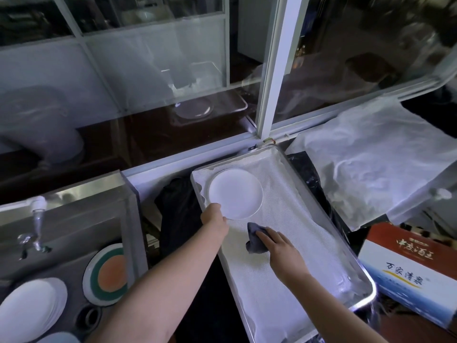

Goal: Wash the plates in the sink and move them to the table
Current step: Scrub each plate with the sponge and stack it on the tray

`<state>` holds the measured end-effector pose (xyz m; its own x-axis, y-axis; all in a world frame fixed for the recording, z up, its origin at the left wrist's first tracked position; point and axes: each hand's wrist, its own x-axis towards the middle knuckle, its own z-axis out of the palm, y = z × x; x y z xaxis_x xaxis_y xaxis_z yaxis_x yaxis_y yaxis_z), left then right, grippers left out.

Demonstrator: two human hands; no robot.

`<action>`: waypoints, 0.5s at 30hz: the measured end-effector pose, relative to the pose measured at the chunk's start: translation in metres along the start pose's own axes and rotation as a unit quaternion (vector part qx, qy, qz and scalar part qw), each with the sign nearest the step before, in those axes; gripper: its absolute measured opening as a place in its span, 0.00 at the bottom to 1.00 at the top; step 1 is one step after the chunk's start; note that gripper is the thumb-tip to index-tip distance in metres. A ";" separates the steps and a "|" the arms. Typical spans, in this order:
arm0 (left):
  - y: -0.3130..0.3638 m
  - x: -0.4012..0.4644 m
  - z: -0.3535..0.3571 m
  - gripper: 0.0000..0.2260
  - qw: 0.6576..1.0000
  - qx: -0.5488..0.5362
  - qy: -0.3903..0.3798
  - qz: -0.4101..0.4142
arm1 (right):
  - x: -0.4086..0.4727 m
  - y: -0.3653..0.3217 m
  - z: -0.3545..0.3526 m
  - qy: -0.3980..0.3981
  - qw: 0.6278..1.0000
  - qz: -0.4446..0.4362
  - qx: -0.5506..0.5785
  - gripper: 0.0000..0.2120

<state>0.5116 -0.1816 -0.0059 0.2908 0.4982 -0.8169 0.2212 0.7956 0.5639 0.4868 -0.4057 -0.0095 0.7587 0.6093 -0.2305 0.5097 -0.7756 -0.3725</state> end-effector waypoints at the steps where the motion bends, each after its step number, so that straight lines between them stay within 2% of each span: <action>1: 0.002 -0.002 -0.003 0.16 1.000 0.009 -0.014 0.002 | 0.000 -0.003 -0.001 -0.002 1.000 -0.001 -0.002 0.36; 3: 0.006 -0.002 -0.009 0.09 0.998 0.048 -0.031 0.013 | 0.001 -0.009 -0.002 -0.002 1.000 0.000 -0.008 0.37; 7: 0.014 -0.007 -0.034 0.15 0.984 0.152 -0.070 0.052 | 0.004 -0.026 -0.002 0.008 1.000 -0.005 -0.009 0.38; 9: 0.019 -0.015 -0.055 0.13 0.975 0.193 -0.083 0.078 | 0.006 -0.039 -0.003 -0.002 1.000 -0.013 -0.015 0.39; 15: 0.047 -0.019 -0.150 0.09 0.905 0.354 -0.092 0.218 | 0.015 -0.112 0.000 -0.008 0.997 -0.075 -0.024 0.38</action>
<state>0.3770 -0.1024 0.0179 0.6298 0.5935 -0.5011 0.5704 0.0844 0.8170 0.4405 -0.3096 0.0285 0.6658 0.7216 -0.1898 0.6362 -0.6819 -0.3609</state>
